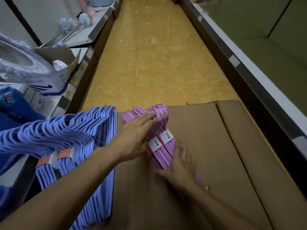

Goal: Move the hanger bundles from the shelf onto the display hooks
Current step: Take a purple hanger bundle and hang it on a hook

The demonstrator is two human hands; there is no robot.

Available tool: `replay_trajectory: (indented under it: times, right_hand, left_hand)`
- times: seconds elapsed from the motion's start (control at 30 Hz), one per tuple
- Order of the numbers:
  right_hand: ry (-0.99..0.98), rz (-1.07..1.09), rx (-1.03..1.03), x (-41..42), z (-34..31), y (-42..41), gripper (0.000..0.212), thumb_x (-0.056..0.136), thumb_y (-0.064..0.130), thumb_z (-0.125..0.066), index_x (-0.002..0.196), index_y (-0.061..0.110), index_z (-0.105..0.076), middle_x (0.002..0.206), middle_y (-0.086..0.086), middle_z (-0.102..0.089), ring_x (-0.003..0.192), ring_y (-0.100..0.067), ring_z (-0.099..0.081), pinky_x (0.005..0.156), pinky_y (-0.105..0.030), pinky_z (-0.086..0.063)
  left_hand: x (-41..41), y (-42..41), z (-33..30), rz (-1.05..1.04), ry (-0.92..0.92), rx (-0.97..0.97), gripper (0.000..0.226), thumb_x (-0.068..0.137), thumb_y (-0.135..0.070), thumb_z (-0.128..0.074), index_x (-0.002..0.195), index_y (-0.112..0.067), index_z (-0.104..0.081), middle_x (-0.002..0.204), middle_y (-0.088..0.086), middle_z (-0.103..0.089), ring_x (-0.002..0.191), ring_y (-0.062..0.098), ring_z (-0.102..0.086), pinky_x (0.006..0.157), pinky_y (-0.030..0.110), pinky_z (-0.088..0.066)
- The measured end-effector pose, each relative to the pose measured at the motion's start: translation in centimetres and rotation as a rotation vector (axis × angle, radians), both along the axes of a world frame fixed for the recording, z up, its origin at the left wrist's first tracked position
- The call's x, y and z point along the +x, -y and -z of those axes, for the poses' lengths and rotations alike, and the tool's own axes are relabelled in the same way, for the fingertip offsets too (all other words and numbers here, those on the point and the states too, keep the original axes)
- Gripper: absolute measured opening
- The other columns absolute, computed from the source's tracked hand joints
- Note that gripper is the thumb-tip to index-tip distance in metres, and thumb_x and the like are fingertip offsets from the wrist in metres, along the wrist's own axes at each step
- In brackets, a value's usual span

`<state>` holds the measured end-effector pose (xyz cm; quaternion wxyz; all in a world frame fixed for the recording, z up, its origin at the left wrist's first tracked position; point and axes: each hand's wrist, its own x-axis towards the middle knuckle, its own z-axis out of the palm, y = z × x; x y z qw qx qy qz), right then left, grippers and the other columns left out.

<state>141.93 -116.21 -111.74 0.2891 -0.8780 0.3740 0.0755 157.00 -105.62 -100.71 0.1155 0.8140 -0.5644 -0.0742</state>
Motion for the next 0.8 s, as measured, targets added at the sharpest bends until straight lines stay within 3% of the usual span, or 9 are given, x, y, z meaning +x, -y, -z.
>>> replay_trajectory:
  times: [0.17,0.37,0.5,0.63,0.73,0.8]
  right_hand:
    - [-0.070,0.106,-0.261,1.4,2.0,-2.4,0.114,0.078,0.048,-0.067,0.155,0.013,0.010,0.150,-0.016,-0.026,0.132,-0.034,-0.032,0.102,-0.048,-0.033]
    - [-0.030,0.110,-0.348,1.3,3.5,-2.5,0.107,0.064,0.034,-0.075,0.153,0.010,-0.022,0.128,-0.017,-0.050,0.108,-0.035,-0.051,0.084,-0.046,-0.043]
    - [0.011,0.077,-0.227,0.9,2.0,-1.2,0.091,0.081,0.019,-0.059,0.156,0.016,-0.008,0.135,-0.012,-0.042,0.120,-0.033,-0.047,0.097,-0.045,-0.040]
    - [0.180,0.140,0.057,0.3,0.1,1.8,0.085,0.078,0.009,-0.054,0.153,0.023,-0.018,0.144,-0.009,-0.043,0.126,-0.033,-0.047,0.101,-0.046,-0.044]
    - [0.289,0.104,0.147,-0.4,-1.6,3.6,0.080,0.079,0.010,-0.057,0.150,0.031,-0.025,0.143,-0.003,-0.048,0.124,-0.028,-0.050,0.101,-0.048,-0.047]
    - [0.382,0.074,0.225,-1.0,-3.3,4.5,0.073,0.086,0.009,-0.059,0.148,0.035,-0.029,0.137,0.004,-0.052,0.121,-0.020,-0.053,0.098,-0.039,-0.050]
  left_hand:
    - [0.1,-0.3,0.3,0.015,-0.011,-0.031,0.080,0.072,-0.034,-0.019,0.143,-0.009,-0.049,0.156,0.009,-0.038,0.145,0.027,-0.033,0.119,0.037,-0.023]
    - [-0.1,-1.1,0.2,-0.112,-0.280,-0.230,0.054,0.086,0.000,-0.049,0.138,-0.013,-0.055,0.150,0.000,-0.046,0.142,0.010,-0.034,0.116,0.016,-0.020]
    - [-0.7,-2.3,-0.1,-0.212,-0.290,-0.458,0.044,0.084,-0.003,-0.049,0.124,-0.013,-0.064,0.130,-0.003,-0.060,0.121,0.001,-0.050,0.101,0.004,-0.030]
    - [-0.5,-3.4,0.3,-0.450,-0.368,-0.470,0.035,0.093,-0.001,-0.052,0.119,-0.019,-0.066,0.120,-0.005,-0.063,0.093,0.009,-0.058,0.082,-0.002,-0.035]
    - [-0.3,-3.5,0.6,-0.641,-0.500,-0.392,0.027,0.096,-0.011,-0.054,0.118,-0.020,-0.065,0.112,-0.007,-0.065,0.103,0.006,-0.058,0.086,0.012,-0.041]
    - [-0.4,-3.3,0.9,-0.778,-0.629,-0.367,0.025,0.096,-0.020,-0.058,0.121,-0.020,-0.061,0.109,-0.008,-0.063,0.109,0.013,-0.058,0.089,0.025,-0.044]
